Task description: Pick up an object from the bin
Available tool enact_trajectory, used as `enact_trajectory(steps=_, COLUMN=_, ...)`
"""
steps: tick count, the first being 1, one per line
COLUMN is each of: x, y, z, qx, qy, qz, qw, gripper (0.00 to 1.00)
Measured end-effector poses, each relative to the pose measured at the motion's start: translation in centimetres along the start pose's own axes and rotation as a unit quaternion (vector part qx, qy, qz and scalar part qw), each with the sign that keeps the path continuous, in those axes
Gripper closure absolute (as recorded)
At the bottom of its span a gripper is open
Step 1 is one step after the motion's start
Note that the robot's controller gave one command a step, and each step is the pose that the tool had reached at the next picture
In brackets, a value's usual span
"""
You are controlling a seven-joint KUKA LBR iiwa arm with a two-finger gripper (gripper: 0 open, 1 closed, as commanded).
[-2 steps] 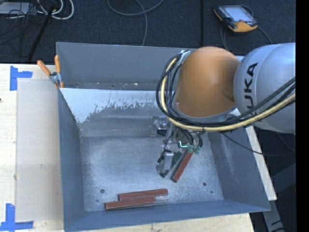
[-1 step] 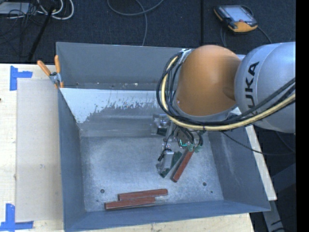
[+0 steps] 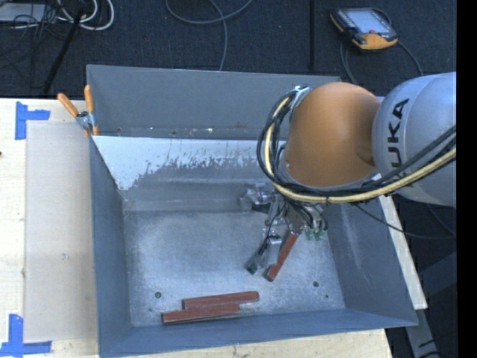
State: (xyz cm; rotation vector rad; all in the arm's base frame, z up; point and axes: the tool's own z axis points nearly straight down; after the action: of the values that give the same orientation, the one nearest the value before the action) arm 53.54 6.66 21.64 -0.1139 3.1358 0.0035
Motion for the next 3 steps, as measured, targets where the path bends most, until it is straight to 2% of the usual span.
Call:
enact_trajectory(steps=1, x=0.3, y=-2.2, z=6.4, qx=0.001, qy=0.0001, qz=-0.024, qw=0.9997, gripper=0.00)
enact_trajectory(steps=2, x=1.7, y=-4.4, z=12.5, qx=0.001, qy=0.0008, qz=-0.079, qw=0.9969, gripper=0.00)
enact_trajectory(steps=3, x=-3.1, y=-7.0, z=14.6, qx=0.000, qy=0.0010, qz=-0.178, qw=0.9840, gripper=1.00)
